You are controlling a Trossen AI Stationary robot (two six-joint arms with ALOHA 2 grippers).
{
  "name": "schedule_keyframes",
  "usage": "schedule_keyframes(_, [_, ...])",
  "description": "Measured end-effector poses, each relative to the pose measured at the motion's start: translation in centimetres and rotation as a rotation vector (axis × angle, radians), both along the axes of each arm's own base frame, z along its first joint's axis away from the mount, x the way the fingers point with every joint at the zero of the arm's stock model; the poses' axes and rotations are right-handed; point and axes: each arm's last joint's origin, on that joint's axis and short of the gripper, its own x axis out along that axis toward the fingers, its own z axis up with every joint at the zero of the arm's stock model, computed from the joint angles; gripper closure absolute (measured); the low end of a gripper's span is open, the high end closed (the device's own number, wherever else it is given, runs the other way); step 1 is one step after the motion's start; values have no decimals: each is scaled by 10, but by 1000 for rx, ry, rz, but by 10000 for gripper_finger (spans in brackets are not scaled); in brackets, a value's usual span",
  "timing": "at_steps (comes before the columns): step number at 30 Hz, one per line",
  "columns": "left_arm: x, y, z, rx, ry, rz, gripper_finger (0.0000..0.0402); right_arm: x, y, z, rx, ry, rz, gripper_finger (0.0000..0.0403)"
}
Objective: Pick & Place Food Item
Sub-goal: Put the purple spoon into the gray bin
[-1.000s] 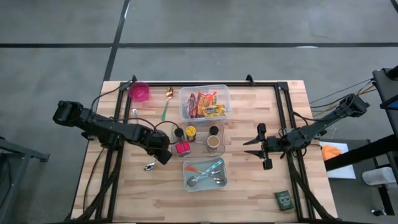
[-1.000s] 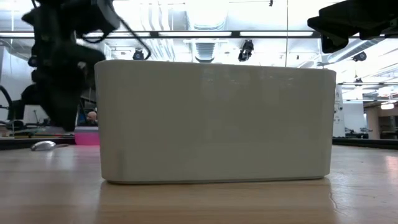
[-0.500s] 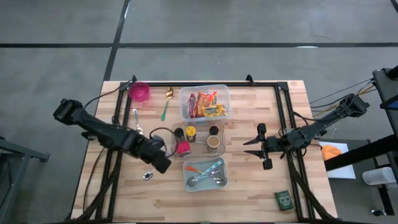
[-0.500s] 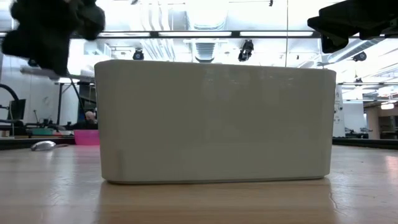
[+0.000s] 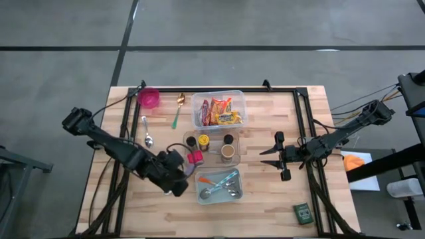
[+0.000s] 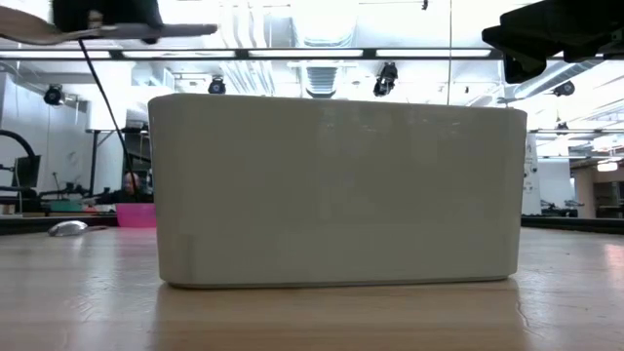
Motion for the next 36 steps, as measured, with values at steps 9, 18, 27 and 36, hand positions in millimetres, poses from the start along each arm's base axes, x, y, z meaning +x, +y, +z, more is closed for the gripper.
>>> schedule_keyframes(9, [51, -12, 5, 217, -10, -224, 339, 0, 0, 0, 0, 0, 0, 273])
schedule_keyframes(18, [105, -15, 0, 371, -21, -435, 339, 0, 0, 0, -2, 4, 0, 273])
schedule_keyframes(27, [133, -5, -22, 392, -73, -529, 339, 0, 0, -1, -5, 9, 0, 273])
schedule_keyframes(36, [147, -6, -60, 338, 5, -579, 339, 0, 0, -2, -10, 18, 0, 273])
